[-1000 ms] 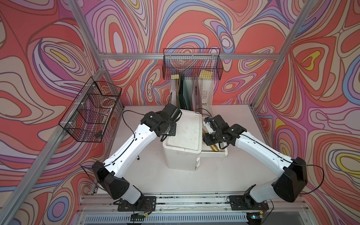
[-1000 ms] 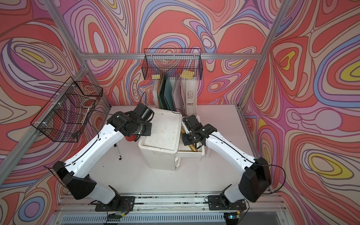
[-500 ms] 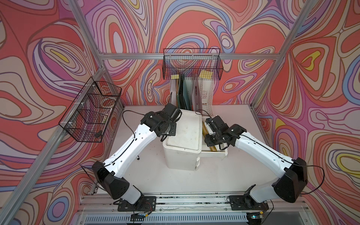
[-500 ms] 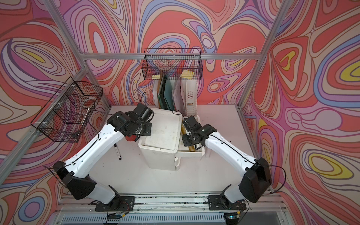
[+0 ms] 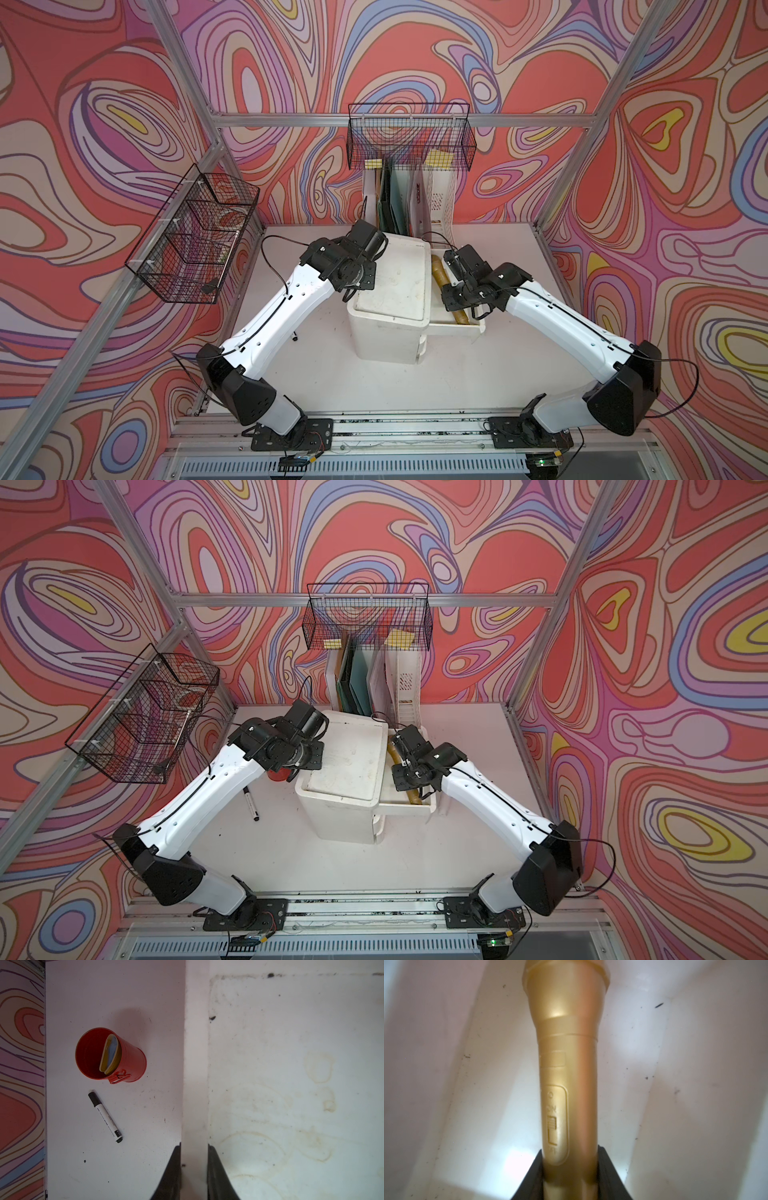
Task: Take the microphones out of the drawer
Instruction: Pick up the microphone from the drawer.
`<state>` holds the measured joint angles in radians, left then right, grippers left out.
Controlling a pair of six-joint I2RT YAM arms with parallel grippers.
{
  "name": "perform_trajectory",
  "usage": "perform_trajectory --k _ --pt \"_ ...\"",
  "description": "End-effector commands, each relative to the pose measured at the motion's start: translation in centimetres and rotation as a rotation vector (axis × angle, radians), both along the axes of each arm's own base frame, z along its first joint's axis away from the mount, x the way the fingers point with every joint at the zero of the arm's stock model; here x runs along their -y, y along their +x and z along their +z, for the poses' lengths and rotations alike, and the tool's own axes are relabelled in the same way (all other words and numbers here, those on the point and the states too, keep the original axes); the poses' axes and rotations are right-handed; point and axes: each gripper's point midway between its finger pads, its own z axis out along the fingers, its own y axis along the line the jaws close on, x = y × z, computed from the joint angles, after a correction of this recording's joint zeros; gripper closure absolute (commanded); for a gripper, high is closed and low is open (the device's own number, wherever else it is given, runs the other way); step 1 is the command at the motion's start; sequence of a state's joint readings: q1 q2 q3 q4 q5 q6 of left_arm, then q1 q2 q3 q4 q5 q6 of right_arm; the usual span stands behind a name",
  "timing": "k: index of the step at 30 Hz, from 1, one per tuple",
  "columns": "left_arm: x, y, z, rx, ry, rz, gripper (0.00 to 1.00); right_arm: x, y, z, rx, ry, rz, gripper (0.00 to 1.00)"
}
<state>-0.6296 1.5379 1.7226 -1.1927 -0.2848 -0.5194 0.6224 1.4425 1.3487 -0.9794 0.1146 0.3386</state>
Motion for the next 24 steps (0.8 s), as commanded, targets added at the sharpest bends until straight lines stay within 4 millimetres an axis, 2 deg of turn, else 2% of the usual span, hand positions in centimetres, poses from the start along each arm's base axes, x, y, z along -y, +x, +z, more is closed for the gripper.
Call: perform_trajectory --k 1,9,24 --pt "-3.8 -0.6 -0.7 -0.022 0.182 0.048 1.0 0.8 1.4 3.4 0.105 0.049 -0.094 0.94" --pt "-3.9 -0.7 -0.8 -0.024 0.181 0.05 1.0 0.9 1.2 4.7 0.127 0.075 -0.102 0.95" --pt "-3.9 -0.8 -0.8 -0.026 0.177 0.053 1.0 1.4 1.5 8.4 0.239 0.133 -0.133 0.97"
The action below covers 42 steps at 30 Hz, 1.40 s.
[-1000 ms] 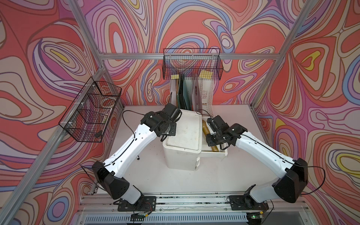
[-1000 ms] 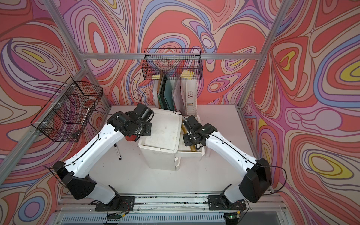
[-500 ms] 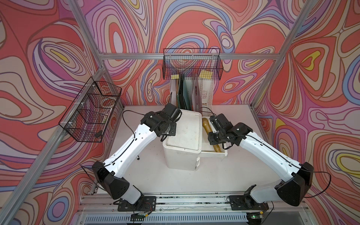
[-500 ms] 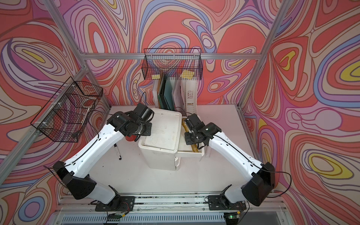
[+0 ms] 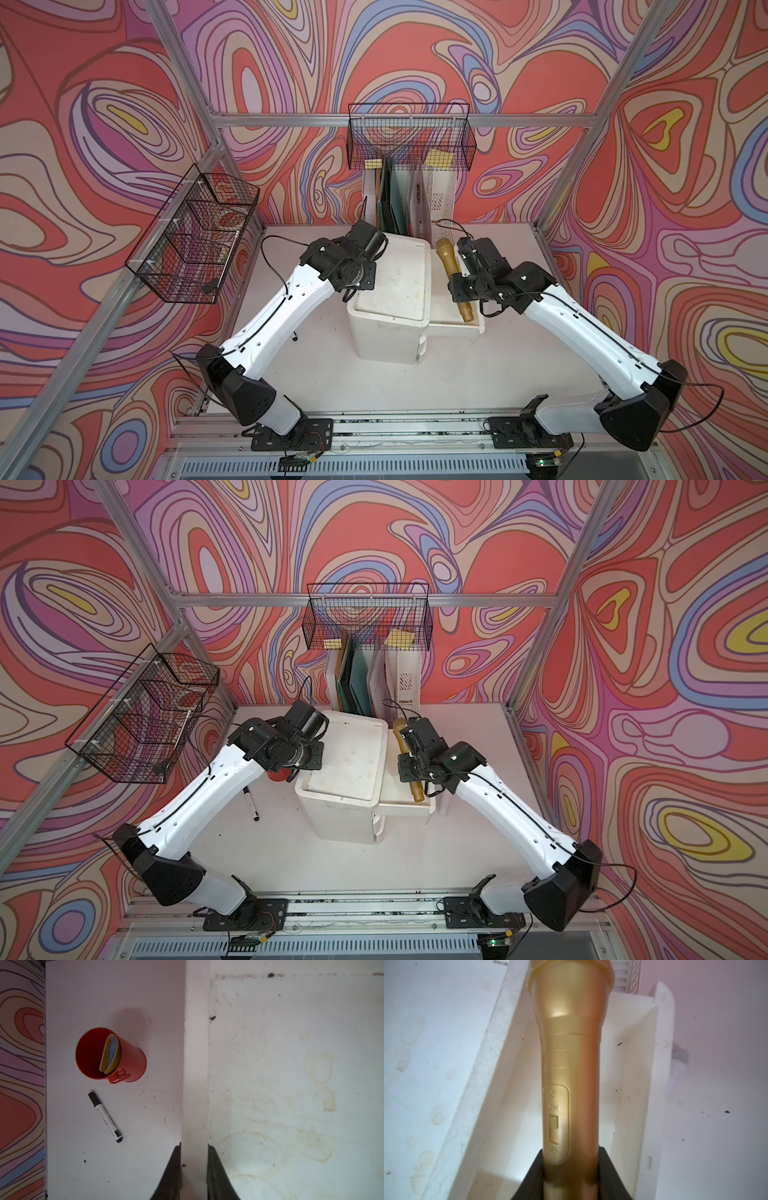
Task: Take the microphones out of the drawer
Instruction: Pick up the microphone from the drawer, then place the microphone at the center of the board.
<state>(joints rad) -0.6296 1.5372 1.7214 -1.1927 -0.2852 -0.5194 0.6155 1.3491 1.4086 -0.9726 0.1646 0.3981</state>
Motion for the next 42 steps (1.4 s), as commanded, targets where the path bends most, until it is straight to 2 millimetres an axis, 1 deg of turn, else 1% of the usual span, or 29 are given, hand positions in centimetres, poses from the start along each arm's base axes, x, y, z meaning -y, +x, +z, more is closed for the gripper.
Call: perform_trajectory --k 1,5,9,12,16,20,23,26,31,35,42 --pt "-3.8 -0.8 -0.8 -0.027 0.177 0.053 1.0 0.6 0.9 3.1 0.108 0.047 -0.054 0.97" --pt "-3.8 -0.8 -0.9 -0.027 0.175 0.054 1.0 1.0 1.2 4.5 0.157 0.049 -0.069 0.97" --pt "-3.8 -0.7 -0.9 -0.028 0.176 0.052 1.0 1.9 1.6 6.1 0.217 0.028 -0.095 0.97" --pt "-3.8 -0.8 -0.9 -0.028 0.176 0.051 1.0 2.8 1.9 6.9 0.253 0.004 -0.115 0.98" --pt "-3.8 -0.8 -0.9 -0.025 0.175 0.051 1.0 4.6 2.7 7.0 0.266 -0.019 -0.146 0.98" --pt "-3.8 -0.8 -0.9 -0.028 0.175 0.05 1.0 6.8 3.7 6.8 0.268 0.005 -0.181 0.98" --pt "-3.8 -0.8 -1.0 -0.025 0.172 0.051 1.0 9.1 4.5 6.4 0.281 0.016 -0.226 0.98" --pt "-3.8 -0.8 -1.1 -0.025 0.17 0.05 1.0 11.2 5.1 5.2 0.267 0.011 -0.274 0.98" --pt "-3.7 -0.8 -1.1 -0.024 0.166 0.046 1.0 13.5 5.5 1.9 0.202 0.01 -0.328 0.98" --pt "-3.5 -0.7 -1.4 -0.027 0.159 0.041 1.0 14.9 5.5 -1.7 0.143 0.034 -0.38 0.98" --pt "-3.2 -0.6 -1.5 -0.028 0.156 0.031 1.0 17.2 4.5 -9.1 -0.004 0.084 -0.445 0.98"
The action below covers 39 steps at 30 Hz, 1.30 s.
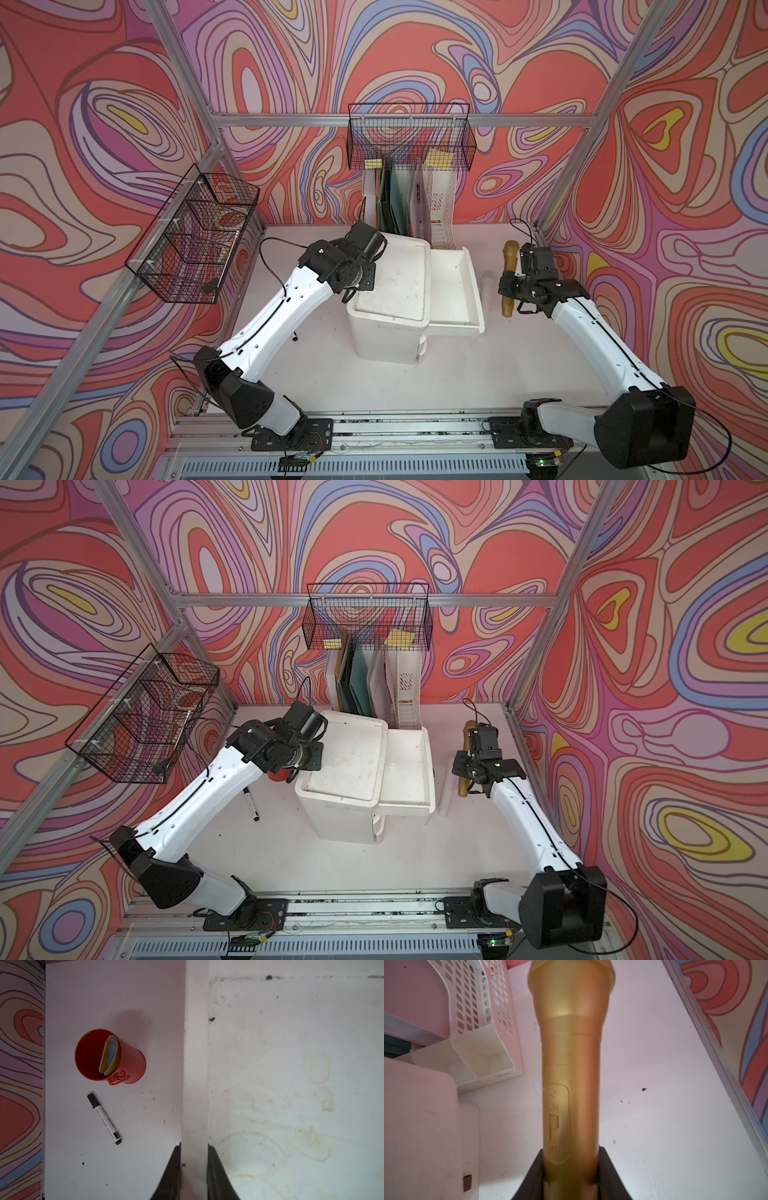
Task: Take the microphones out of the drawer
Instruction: Place the microphone at the center of the board.
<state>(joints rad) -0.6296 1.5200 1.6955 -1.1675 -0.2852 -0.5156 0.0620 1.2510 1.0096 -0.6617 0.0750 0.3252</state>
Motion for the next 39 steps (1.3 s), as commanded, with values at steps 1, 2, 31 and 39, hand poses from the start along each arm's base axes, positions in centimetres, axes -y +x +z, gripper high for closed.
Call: perform_trajectory --k 1,2,31,39 --pt "-3.2 -0.5 -1.5 -0.043 0.165 0.034 1.0 0.3 0.5 -1.9 -0.005 0.063 -0.008 0.98" --pt "-3.2 -0.5 -1.4 -0.041 0.164 0.033 1.0 0.5 0.3 -2.7 -0.021 0.071 -0.009 0.98" --pt "-3.5 -0.6 -1.1 -0.034 0.174 0.038 1.0 -0.4 1.2 -13.8 -0.259 0.216 0.078 0.96" --pt "-3.7 -0.8 -1.2 -0.038 0.175 0.045 1.0 -1.7 1.6 -15.3 -0.309 0.276 0.127 0.91"
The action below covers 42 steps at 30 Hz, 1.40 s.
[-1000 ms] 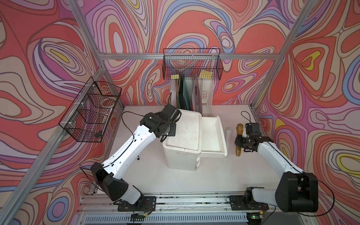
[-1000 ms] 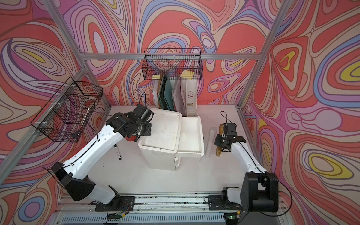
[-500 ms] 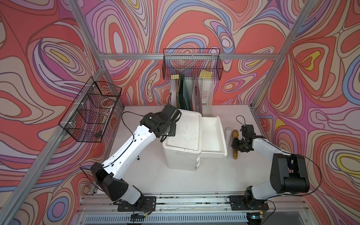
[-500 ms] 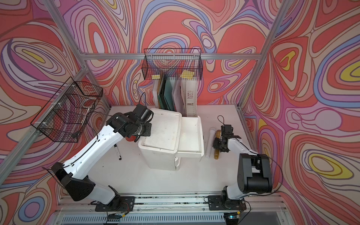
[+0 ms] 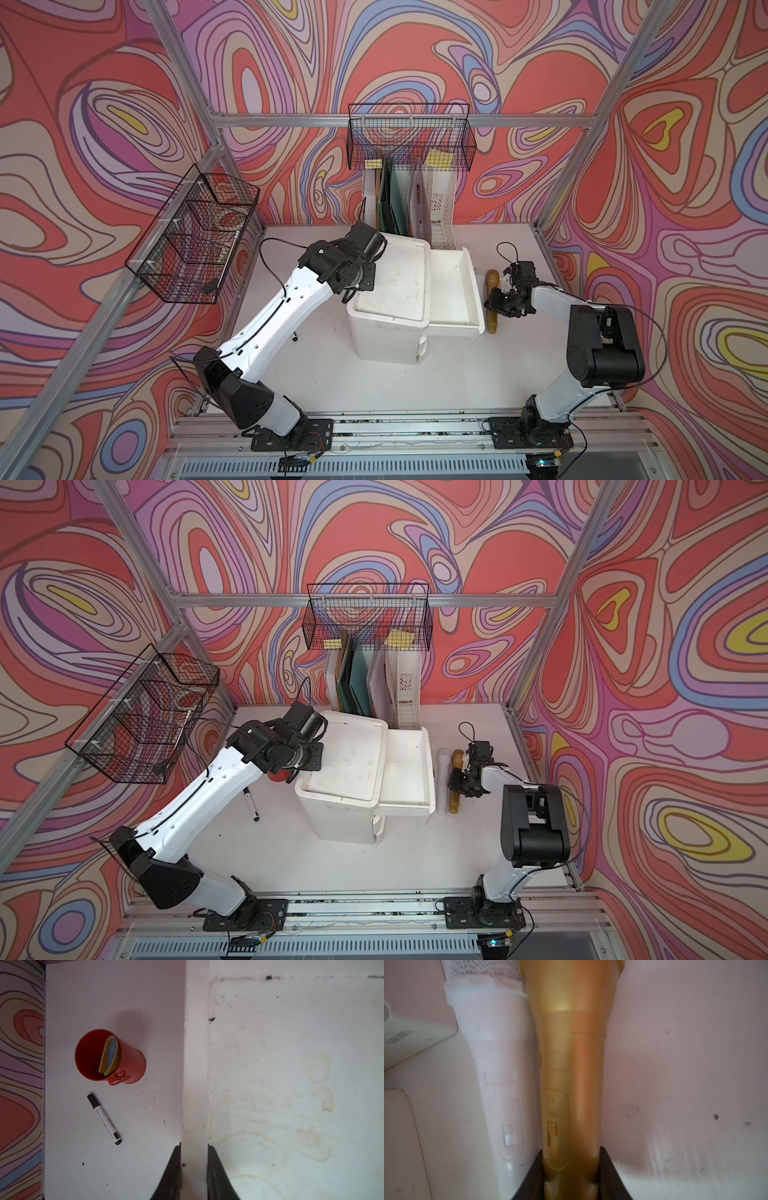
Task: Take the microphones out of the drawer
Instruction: Place the microphone at the center of the board.
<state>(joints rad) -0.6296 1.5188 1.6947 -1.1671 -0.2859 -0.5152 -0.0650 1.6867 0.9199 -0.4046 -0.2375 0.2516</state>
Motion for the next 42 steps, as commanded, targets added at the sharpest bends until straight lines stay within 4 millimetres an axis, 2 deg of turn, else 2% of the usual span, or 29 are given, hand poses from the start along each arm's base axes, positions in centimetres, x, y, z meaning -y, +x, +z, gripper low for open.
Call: perform_trajectory --k 1,6,12,14,25,29,30,38,42 --pt "-3.6 -0.8 -1.2 -0.039 0.173 0.045 1.0 -0.9 -0.7 -1.0 -0.055 0.05 0.036 0.91" --pt "-3.6 -0.7 -1.2 -0.04 0.169 0.048 1.0 -0.8 -0.8 -1.6 -0.087 0.042 0.037 0.85" --pt "-3.4 -0.6 -1.3 -0.041 0.168 0.047 1.0 -1.2 -0.5 -1.5 -0.087 0.04 0.054 0.73" --pt "-3.4 -0.6 -1.3 -0.042 0.168 0.047 1.0 -1.5 -0.8 -2.6 -0.125 0.032 0.066 0.66" --pt "-3.5 -0.6 -1.2 -0.041 0.174 0.049 1.0 -1.5 -0.9 -2.2 -0.116 0.008 0.068 0.5" --pt "-3.6 -0.6 -1.2 -0.04 0.176 0.049 1.0 -1.5 -1.1 -2.2 -0.12 0.004 0.062 0.5" --pt "-3.6 -0.7 -1.2 -0.041 0.177 0.049 1.0 -1.4 -0.9 -1.1 -0.09 0.002 0.061 0.5" --pt "-3.7 -0.6 -1.3 -0.038 0.185 0.049 1.0 -0.7 -0.6 2.6 -0.041 -0.038 0.042 0.51" --pt "-3.6 -0.5 -1.4 -0.039 0.186 0.047 1.0 -0.1 -1.0 5.2 -0.007 -0.07 0.024 0.52"
